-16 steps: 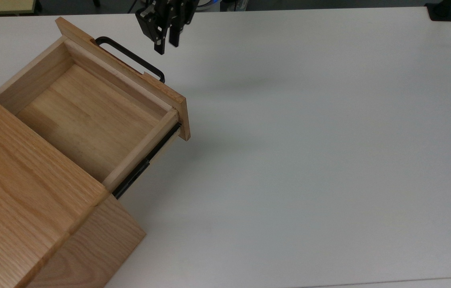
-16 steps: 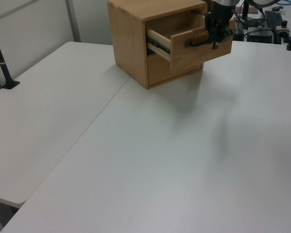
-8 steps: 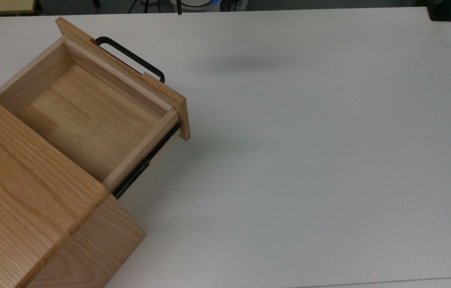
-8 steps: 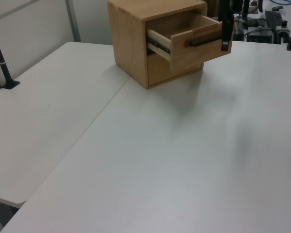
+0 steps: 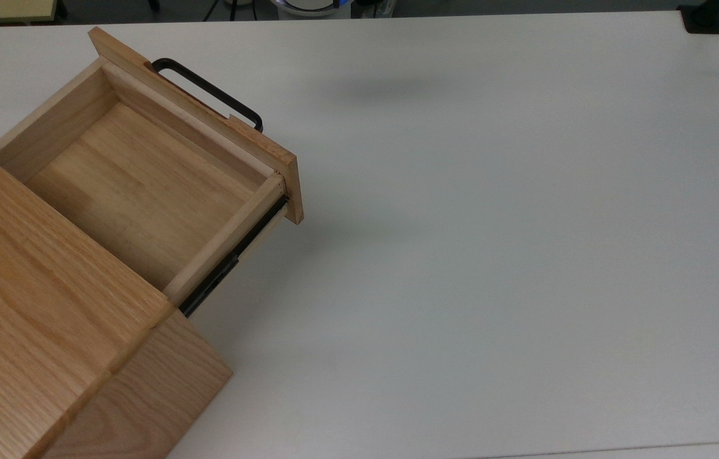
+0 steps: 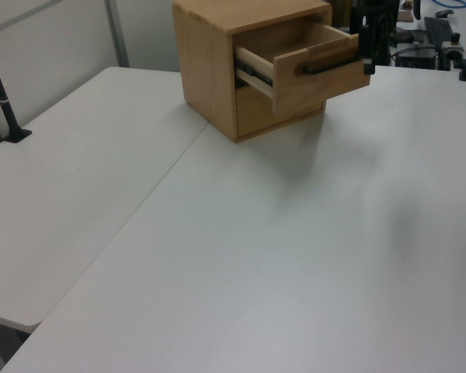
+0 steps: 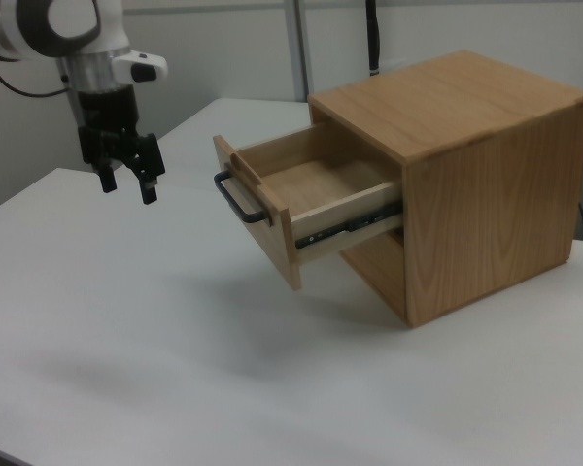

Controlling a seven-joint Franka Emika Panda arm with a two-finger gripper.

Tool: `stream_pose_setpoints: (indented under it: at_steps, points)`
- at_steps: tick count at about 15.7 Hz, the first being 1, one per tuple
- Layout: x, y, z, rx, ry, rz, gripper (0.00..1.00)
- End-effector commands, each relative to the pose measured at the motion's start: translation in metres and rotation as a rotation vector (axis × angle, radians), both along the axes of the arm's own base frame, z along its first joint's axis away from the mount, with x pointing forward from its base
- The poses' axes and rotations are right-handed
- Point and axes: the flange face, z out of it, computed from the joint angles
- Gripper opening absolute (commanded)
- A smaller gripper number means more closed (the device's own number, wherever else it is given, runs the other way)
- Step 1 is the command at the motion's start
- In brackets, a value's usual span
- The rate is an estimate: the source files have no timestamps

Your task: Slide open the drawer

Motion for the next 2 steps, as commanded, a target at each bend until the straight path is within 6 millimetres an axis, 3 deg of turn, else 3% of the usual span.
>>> stream_pose_setpoints:
  at_steps: [1, 2]
  points:
    - [0.0081, -0.011, 0.0048, 0.024, 0.009, 0.009, 1.0]
    - [0.0076, -0.0102, 0.0057, 0.027, 0.008, 0.038, 1.0]
